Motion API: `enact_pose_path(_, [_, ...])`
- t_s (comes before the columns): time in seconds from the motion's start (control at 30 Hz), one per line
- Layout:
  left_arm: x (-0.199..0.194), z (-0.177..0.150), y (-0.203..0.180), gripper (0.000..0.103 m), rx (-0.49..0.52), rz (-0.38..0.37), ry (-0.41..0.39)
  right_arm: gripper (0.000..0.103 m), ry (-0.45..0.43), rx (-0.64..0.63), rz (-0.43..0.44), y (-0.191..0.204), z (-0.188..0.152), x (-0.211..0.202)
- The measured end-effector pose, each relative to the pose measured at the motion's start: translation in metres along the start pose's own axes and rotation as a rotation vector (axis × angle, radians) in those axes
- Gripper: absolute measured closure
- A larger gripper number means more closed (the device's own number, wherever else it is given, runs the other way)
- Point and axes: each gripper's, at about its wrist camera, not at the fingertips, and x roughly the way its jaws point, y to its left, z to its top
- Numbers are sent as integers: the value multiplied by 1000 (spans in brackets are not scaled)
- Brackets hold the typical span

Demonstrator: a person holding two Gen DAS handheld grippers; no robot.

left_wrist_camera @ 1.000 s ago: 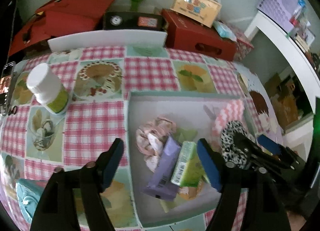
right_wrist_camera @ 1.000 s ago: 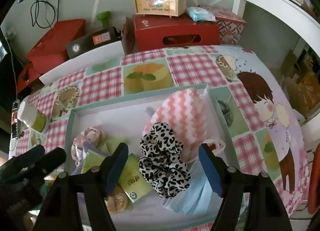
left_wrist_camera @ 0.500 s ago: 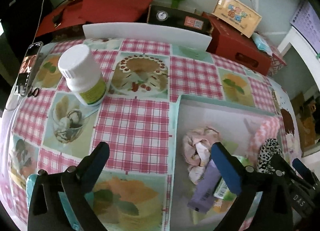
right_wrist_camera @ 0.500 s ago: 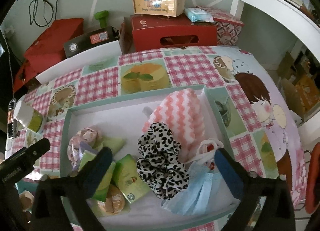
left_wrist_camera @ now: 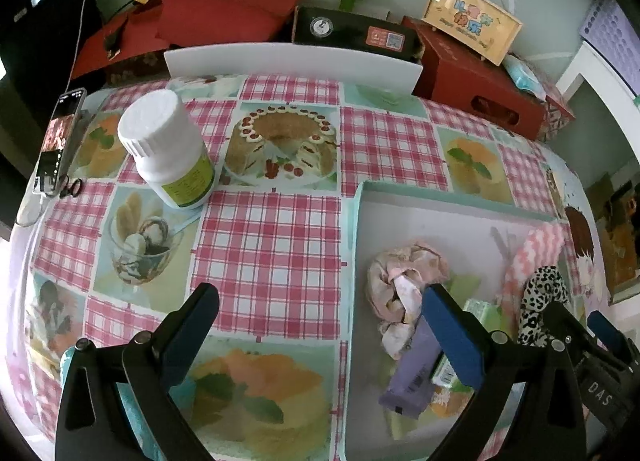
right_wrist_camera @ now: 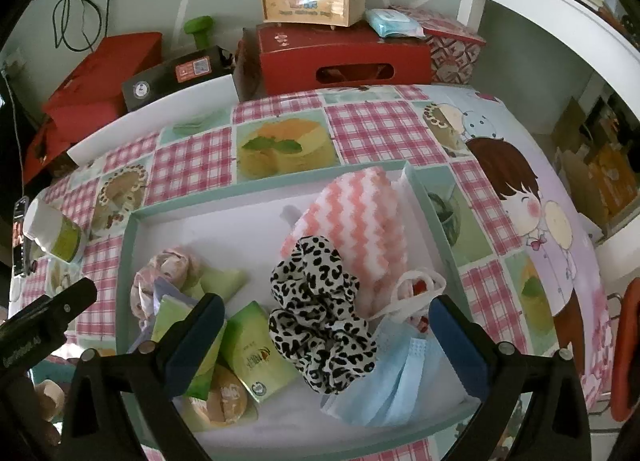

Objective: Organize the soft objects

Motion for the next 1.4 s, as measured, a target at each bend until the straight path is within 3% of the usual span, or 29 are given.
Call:
enact_pose_path(0.13, [-12,-2,-3,2,23,15,-36,0,-8,5,4,-1,-1,-5])
enact_pose_path(0.27, [-24,-8,-6,2,42,90,-65,0,-19,6,10,0,-2,-12])
enact_pose_path(0.53, [-35,-26,0,2,50,188,-45,0,-46,-5,26,6,-13,-29])
enact_pose_path(0.93, [-69,-75,20,2,42,141,-95,0,-54,-33,60,13,-51,-52])
enact_pose_path(1.4, [-89,-137,38,2,43,119,-37,0,16,-90,82,19,-115,-65])
